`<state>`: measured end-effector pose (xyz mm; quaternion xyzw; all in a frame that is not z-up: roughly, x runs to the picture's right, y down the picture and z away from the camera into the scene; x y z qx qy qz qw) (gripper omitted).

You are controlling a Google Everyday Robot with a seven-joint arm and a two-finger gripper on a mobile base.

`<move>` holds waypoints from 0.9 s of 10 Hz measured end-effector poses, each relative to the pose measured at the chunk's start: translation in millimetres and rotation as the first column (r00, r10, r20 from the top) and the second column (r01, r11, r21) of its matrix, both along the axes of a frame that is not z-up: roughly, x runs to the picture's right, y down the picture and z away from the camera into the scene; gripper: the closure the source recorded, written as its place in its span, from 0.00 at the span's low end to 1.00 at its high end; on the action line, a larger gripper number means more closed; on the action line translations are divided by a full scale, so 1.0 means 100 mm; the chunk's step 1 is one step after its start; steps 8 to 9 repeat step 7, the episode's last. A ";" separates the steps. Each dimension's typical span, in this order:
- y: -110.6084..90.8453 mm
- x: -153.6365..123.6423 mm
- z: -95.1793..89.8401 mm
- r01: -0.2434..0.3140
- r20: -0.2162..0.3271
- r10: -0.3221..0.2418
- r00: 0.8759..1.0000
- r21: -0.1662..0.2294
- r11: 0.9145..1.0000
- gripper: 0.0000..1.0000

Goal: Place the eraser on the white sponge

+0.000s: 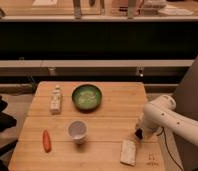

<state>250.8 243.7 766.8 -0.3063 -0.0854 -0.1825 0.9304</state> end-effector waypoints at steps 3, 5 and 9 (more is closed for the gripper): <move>0.02 0.00 -0.01 0.012 0.002 -0.012 1.000 -0.001 1.000 0.99; 0.02 0.00 -0.02 0.021 0.005 -0.021 1.000 0.001 1.000 0.99; 0.00 0.01 -0.03 0.034 0.007 -0.034 0.999 0.005 0.999 0.99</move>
